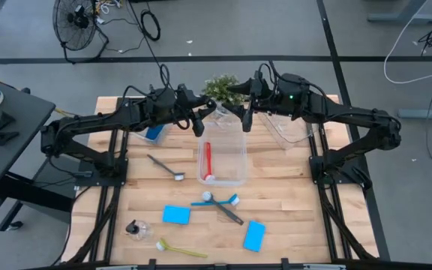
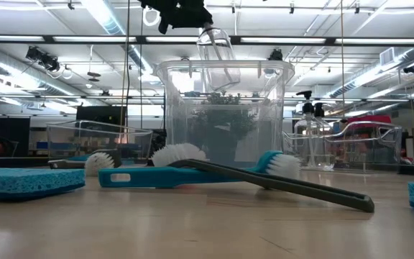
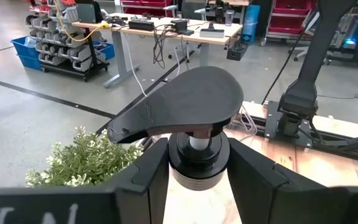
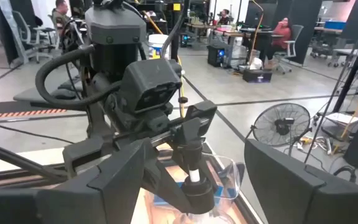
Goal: Pick & Place Kitchen Sink Supplies
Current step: Put the black soap dispenser into the right transparent bin
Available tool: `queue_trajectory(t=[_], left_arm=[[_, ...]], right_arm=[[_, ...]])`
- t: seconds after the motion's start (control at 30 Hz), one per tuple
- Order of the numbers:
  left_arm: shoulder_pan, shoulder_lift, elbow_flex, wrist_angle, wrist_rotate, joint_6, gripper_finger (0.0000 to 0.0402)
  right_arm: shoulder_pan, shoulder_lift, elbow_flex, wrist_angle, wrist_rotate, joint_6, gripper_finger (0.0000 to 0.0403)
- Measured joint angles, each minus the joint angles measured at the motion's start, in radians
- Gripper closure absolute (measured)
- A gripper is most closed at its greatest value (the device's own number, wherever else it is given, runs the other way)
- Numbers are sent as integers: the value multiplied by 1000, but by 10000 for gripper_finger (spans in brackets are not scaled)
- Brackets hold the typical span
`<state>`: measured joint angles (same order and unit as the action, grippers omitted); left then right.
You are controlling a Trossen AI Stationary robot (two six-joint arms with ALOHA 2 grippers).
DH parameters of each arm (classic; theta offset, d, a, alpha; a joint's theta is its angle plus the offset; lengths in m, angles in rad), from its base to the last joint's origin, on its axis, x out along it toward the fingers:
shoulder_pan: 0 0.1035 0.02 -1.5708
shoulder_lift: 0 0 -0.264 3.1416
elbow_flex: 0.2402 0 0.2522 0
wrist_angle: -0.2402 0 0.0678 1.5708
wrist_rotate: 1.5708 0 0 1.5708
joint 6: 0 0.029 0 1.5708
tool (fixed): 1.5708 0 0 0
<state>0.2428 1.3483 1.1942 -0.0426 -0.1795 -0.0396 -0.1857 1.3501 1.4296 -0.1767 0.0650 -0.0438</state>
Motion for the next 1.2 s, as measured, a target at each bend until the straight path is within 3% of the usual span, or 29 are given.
queue_trajectory(t=[0.47,1.2], left_arm=[[0,0,0,-16,-3,0,256],[0,0,0,-23,-22,-1,256]], right_arm=[[-1,138,2,93,5,-35,124],[-10,202,2,185,57,-95,124]])
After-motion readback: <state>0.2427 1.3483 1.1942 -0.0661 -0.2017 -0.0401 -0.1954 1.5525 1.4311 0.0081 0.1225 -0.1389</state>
